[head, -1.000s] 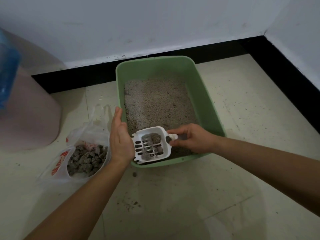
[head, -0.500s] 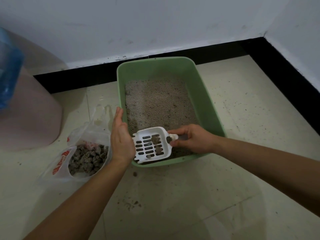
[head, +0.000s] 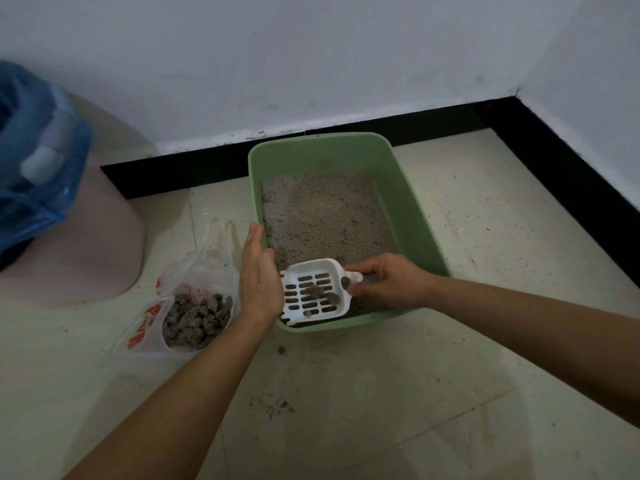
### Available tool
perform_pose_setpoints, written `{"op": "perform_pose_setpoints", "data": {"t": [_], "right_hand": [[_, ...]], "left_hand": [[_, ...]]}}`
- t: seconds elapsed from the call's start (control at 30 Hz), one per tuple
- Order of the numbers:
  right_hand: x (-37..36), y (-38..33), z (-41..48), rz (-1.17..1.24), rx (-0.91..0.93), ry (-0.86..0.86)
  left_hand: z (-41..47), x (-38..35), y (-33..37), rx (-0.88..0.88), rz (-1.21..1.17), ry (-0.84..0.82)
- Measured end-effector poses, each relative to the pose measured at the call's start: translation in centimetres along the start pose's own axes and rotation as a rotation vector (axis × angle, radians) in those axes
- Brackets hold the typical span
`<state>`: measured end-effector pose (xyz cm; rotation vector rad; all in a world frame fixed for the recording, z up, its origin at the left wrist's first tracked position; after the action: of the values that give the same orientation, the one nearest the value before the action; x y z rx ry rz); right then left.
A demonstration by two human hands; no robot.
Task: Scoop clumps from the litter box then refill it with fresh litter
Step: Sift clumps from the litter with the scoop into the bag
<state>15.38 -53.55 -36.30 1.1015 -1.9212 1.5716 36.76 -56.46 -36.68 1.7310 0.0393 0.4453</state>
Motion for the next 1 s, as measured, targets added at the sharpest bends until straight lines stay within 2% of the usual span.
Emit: {"op": "perform_pose_setpoints", "data": {"t": [0.1,0.13,0.23,0.3,0.37,0.43,0.5,0.6,0.63,0.7,0.83,0.9,1.0], "right_hand": [[1.6,-1.1,0.0,0.029,-0.013,0.032],[2.3,-1.8,0.2,0.033,-0.014,0.056],[4.0,-5.4,0.8,0.083,-0.005,0.131],[5.1,-8.7,1.5,0.035,0.038,0.217],[5.6,-12.8,2.3,-0.143,0.135,0.316],[4.5,-17.0,2.6,-0.361,0.232,0.343],[1.4,-21.0,2.1,-0.640,0.396,0.288],[-5.0,-25.3,-0.1,-0.998,0.810,0.196],[-6.5,-25.8,-0.6,-1.093,0.900,0.173],[-7.5,-26.1,-0.7,-1.184,0.966,0.189],[-6.6,-26.0,-0.3,-1.140,0.954,0.269],[-5.4,-25.0,0.3,-1.014,0.832,0.226],[-0.6,-23.6,1.2,-0.682,0.571,0.354]], "left_hand": [[1.1,0.8,-0.6,0.129,-0.072,-0.101],[1.5,2.1,-0.4,0.163,-0.091,-0.077],[3.4,8.1,2.4,-0.018,0.057,0.134],[4.4,12.1,2.8,-0.078,0.192,0.235],[4.9,15.1,1.8,-0.078,0.379,0.262],[4.7,17.0,0.1,-0.040,0.520,0.242],[4.1,18.1,-1.6,0.000,0.601,0.202],[3.3,19.0,-3.8,0.089,0.662,0.136],[3.1,19.2,-4.2,0.102,0.681,0.130],[2.7,19.7,-4.3,0.107,0.720,0.151],[2.9,20.5,-3.5,0.090,0.709,0.230],[3.1,20.9,-3.2,0.107,0.665,0.282],[3.3,20.8,-2.1,0.064,0.676,0.367]]}}
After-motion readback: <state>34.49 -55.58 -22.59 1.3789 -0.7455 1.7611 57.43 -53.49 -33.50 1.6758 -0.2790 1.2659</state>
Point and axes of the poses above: each hand's wrist, its own z-axis towards the middle knuckle, its own x-axis out of the back of the hand, y = z × x, the point moved 9 cm from there along z, towards the middle knuckle, and after that the axes turned 12 degrees about y, right-handed, at the moved point
